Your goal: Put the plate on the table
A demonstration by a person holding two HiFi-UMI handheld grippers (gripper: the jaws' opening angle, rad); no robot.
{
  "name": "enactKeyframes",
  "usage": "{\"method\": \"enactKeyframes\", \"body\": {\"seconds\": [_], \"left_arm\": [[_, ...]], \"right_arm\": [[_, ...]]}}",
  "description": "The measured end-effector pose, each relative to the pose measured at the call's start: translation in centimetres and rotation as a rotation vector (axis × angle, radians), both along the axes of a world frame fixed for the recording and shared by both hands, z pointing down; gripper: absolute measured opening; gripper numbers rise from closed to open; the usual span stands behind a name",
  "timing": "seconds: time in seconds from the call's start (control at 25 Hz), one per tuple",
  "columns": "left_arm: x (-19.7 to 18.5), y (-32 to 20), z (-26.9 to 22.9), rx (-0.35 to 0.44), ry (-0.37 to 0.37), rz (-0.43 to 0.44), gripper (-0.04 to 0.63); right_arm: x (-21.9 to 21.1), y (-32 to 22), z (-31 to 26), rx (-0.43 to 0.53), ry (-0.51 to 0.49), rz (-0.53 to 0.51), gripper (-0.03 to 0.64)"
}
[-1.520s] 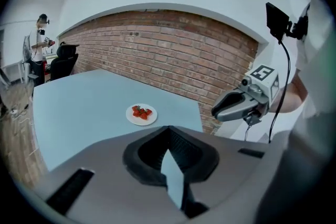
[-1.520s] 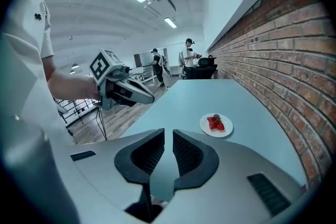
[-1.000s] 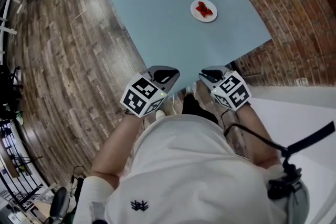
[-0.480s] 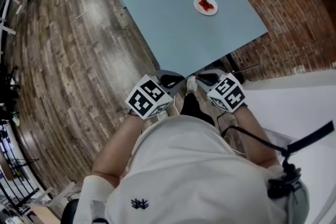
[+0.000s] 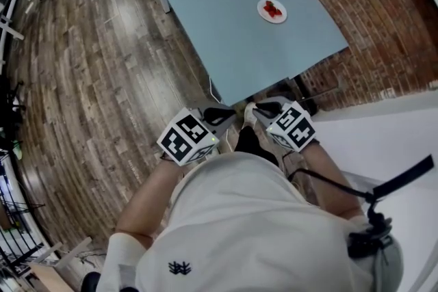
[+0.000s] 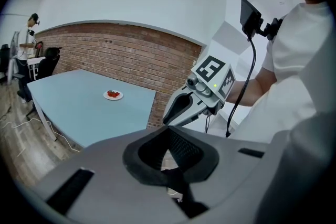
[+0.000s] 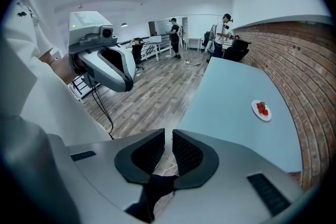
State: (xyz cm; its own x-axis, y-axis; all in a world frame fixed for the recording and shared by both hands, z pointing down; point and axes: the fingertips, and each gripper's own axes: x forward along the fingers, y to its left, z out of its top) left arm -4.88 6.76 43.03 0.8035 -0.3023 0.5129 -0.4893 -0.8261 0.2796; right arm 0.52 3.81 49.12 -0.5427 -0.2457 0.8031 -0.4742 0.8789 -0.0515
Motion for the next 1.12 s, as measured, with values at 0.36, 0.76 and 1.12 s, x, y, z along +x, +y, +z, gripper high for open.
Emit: {"method": "enactKeyframes", "body": {"seconds": [0.36,0.76,1.12], "left_arm": [[-2.4,3.7,-0.8,0.008,0.014,-0.015,0.002],[-1.7,5.1,-1.3,0.013,0.009,0.004,0.002],[-0.8,6.0,-1.3,0.010,0.020,0.026,0.001]], "right_arm": [[-2.1,3.3,-1.2,0.018,0.050,-0.028,0.044],[-1.3,4.4,-1.7,0.030,0.063,-0.031,0.043],[-0.5,5.3,-1.4,0.025,0.074,-0.016,0.035]]}}
